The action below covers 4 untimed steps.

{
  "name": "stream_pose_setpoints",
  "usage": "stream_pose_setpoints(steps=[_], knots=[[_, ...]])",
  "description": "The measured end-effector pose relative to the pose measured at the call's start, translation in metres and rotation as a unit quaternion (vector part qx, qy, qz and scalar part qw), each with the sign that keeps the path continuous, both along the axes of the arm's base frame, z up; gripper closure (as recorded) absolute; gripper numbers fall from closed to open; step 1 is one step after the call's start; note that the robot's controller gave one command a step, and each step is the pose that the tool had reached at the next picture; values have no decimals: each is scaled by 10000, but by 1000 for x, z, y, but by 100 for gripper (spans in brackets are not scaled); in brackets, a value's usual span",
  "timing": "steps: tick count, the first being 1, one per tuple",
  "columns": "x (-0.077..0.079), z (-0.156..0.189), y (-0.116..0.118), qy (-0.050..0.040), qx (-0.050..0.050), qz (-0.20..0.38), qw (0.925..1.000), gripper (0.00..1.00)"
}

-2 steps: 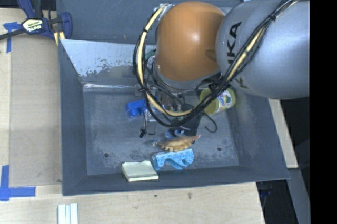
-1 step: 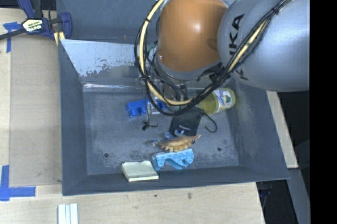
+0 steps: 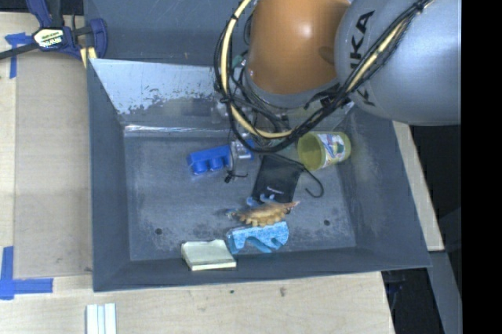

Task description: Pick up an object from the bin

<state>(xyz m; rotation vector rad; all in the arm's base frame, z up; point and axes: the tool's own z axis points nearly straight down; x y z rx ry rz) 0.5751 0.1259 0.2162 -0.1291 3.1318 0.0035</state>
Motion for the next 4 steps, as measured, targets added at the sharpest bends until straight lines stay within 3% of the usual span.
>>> stream_pose_setpoints(steps=[1, 2, 3, 4], knots=[[19, -41, 7, -2, -12, 217, 9998, 0], [13, -84, -3, -5, 7, -121, 9999, 0], [13, -98, -17, 10, -4, -475, 9989, 0], [18, -128, -33, -11, 11, -366, 9993, 100]])
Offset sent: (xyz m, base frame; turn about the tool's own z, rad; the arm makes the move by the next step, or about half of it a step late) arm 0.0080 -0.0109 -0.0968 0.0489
